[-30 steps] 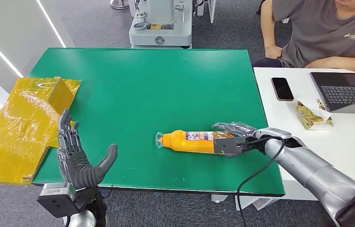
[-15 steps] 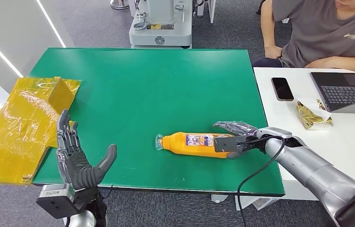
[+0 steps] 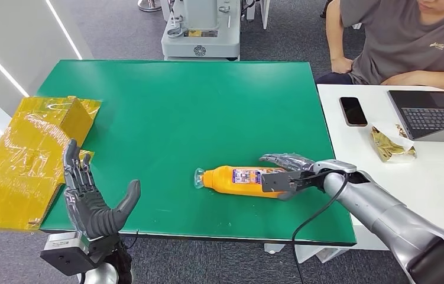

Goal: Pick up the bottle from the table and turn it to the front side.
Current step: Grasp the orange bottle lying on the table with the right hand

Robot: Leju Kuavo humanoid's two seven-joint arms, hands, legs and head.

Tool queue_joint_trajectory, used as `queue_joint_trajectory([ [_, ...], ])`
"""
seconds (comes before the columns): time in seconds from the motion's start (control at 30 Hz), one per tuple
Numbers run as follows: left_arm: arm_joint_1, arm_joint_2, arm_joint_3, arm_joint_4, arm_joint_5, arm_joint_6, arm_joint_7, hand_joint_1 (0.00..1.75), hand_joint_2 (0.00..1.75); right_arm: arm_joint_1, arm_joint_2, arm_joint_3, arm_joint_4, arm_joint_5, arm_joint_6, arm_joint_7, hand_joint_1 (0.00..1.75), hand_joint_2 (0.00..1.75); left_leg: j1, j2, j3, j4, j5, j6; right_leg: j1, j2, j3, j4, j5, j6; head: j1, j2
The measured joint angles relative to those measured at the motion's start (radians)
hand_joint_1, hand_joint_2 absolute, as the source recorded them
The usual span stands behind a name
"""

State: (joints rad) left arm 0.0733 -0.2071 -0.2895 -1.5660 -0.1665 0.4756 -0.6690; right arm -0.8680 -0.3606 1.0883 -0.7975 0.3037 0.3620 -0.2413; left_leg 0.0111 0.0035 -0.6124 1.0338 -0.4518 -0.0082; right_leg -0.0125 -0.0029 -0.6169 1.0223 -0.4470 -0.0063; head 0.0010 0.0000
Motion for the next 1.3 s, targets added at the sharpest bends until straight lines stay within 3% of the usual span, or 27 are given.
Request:
queue_joint_trajectory([
  [0.27,0.000,0.000,0.000,0.000,0.003,0.013,0.000,0.00,1.75,-0.003,0.036,0.001,0.052,0.001,-0.010,-0.018,0.06,1.75,0.000,0.000,0.000,0.000,0.000,0.000,0.000,0.000,0.000,0.000,0.000,0.000,0.000,0.000],
  [0.4,0.000,0.000,0.000,0.000,0.004,0.014,0.000,0.00,1.75,-0.003,0.044,0.002,0.066,0.001,-0.009,-0.024,1.51,1.75,0.000,0.000,0.000,0.000,0.000,0.000,0.000,0.000,0.000,0.000,0.000,0.000,0.000,0.000],
  [0.43,0.000,0.000,0.000,0.000,0.004,0.014,0.000,0.00,1.75,-0.003,0.045,0.002,0.069,0.001,-0.008,-0.026,1.58,1.75,0.000,0.000,0.000,0.000,0.000,0.000,0.000,0.000,0.000,0.000,0.000,0.000,0.000,0.000],
  [0.5,0.000,0.000,0.000,0.000,0.003,0.014,0.000,0.00,1.75,-0.003,0.046,0.002,0.074,0.000,-0.008,-0.032,1.65,1.75,0.000,0.000,0.000,0.000,0.000,0.000,0.000,0.000,0.000,0.000,0.000,0.000,0.000,0.000],
  [1.13,0.000,-0.002,0.000,0.000,0.002,0.005,0.005,0.00,1.75,-0.013,0.072,0.002,0.107,-0.003,-0.016,-0.038,1.75,1.75,0.000,0.000,0.000,0.000,0.000,0.000,0.000,0.000,0.000,0.000,0.000,0.000,0.000,0.000],
  [1.3,0.006,-0.002,0.000,0.000,-0.011,0.005,0.005,0.00,1.75,0.001,0.077,-0.007,0.109,-0.005,-0.109,-0.030,1.75,1.75,0.000,0.000,0.000,0.000,0.000,0.000,0.000,0.000,0.000,0.000,0.000,0.000,0.000,0.000],
])
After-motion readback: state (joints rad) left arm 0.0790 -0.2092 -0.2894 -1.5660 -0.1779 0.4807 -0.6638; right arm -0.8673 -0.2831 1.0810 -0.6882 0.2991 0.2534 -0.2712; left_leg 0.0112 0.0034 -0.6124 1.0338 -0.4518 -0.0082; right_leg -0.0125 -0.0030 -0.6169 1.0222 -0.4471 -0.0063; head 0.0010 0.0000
